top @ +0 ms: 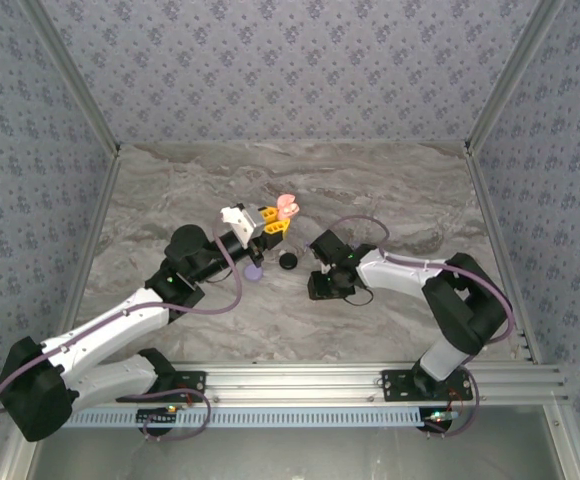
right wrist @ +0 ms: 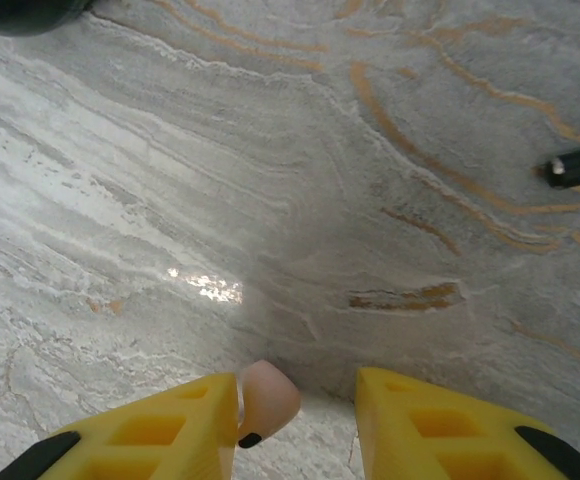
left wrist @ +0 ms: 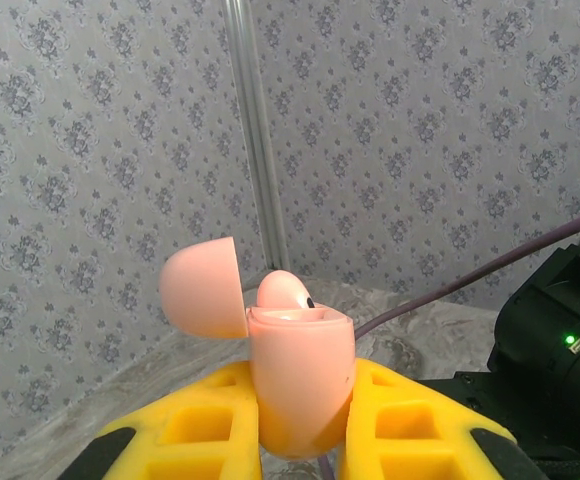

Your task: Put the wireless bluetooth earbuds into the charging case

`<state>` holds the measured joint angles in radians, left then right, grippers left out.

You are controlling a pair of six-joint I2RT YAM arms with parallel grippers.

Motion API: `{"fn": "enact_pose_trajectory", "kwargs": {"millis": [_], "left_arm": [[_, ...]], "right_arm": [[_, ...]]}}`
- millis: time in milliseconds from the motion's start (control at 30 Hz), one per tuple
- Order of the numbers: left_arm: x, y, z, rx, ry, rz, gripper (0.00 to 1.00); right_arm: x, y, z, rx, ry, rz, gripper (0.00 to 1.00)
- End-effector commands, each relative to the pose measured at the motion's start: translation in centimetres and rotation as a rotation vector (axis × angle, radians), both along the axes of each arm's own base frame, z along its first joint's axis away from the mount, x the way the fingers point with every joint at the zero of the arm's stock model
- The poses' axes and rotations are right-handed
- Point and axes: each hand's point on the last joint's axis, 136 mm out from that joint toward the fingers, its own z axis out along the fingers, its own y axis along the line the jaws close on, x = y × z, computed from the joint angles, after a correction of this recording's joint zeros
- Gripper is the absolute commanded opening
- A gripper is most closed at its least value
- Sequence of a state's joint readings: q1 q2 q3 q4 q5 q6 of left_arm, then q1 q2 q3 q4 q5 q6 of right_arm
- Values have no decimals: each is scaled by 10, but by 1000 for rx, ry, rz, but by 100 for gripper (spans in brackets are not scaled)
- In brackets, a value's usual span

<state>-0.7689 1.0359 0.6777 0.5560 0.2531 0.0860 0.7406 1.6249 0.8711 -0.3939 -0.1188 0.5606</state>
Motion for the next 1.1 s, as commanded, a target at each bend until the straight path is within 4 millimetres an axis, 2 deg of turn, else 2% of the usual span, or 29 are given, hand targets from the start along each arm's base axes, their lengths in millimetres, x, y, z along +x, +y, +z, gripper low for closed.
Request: {"fn": "enact_pose_trajectory", "kwargs": {"millis": [0, 167, 800, 1067], "left_arm": [[-5, 2, 16, -30, -35, -4, 0], [-6, 3, 16, -28, -34, -1, 0], [-6, 5, 15, -27, -34, 8, 0], [-6, 5, 14, -27, -33, 7, 0]], "right_arm": [[0, 5, 1, -12, 8, 29, 39], [-1, 9, 4, -27, 4, 43, 39], [-16, -4, -5, -186, 32, 90, 40], [-14, -2, 1, -189, 15, 97, 34]]}}
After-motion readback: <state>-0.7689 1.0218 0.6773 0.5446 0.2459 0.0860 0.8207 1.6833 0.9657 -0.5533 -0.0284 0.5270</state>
